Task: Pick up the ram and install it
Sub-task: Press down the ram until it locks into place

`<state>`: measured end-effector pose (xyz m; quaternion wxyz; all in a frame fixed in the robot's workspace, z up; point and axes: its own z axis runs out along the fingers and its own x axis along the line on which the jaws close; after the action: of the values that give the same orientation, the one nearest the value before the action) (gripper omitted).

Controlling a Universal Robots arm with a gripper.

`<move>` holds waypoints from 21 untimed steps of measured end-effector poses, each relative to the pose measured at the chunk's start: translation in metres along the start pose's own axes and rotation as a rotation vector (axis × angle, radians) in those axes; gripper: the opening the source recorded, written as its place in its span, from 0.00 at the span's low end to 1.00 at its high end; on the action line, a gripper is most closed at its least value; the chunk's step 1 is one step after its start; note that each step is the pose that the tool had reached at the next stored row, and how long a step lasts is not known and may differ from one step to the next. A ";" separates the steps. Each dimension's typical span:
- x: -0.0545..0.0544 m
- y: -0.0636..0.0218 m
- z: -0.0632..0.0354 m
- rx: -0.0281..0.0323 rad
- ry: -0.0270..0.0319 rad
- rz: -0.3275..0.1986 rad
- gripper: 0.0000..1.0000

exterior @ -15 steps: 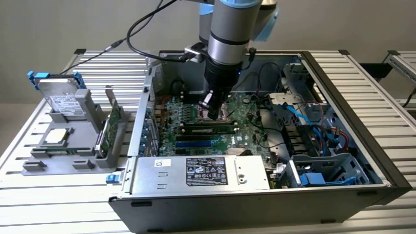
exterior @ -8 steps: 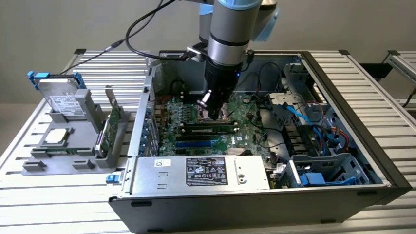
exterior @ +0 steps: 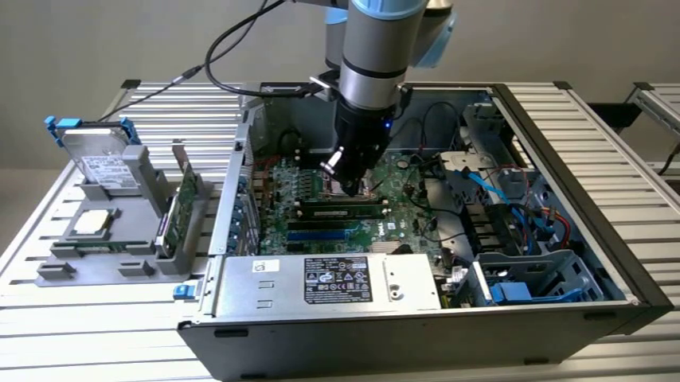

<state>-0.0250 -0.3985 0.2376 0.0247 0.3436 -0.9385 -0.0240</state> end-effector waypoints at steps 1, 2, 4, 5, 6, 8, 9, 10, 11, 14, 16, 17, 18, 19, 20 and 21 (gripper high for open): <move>0.000 0.0000 0.0002 0.0006 -0.0019 0.013 0.10; 0.000 0.0000 0.0004 0.0007 -0.0035 0.027 0.10; 0.000 -0.0001 0.0008 -0.0004 -0.0066 0.054 0.10; 0.000 -0.0001 0.0010 -0.0027 -0.0093 0.067 0.10; 0.000 0.0000 0.0011 -0.0051 -0.0119 0.079 0.10; 0.000 -0.0001 0.0012 -0.0094 -0.0164 0.104 0.10; 0.000 0.0000 0.0012 -0.0109 -0.0181 0.117 0.10; 0.000 -0.0001 0.0012 -0.0122 -0.0197 0.129 0.10; 0.000 0.0000 0.0013 -0.0135 -0.0214 0.144 0.10; 0.000 -0.0001 0.0013 -0.0148 -0.0245 0.187 0.10; 0.000 -0.0001 0.0013 -0.0156 -0.0267 0.220 0.10; 0.000 -0.0001 0.0012 -0.0159 -0.0278 0.237 0.10; 0.000 -0.0001 0.0012 -0.0163 -0.0289 0.254 0.10; 0.000 -0.0001 0.0012 -0.0167 -0.0300 0.270 0.10; 0.000 -0.0001 0.0012 -0.0171 -0.0312 0.287 0.10; 0.000 -0.0001 0.0012 -0.0175 -0.0322 0.304 0.10</move>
<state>-0.0249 -0.3984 0.2364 0.0159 0.1970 -0.9797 -0.0337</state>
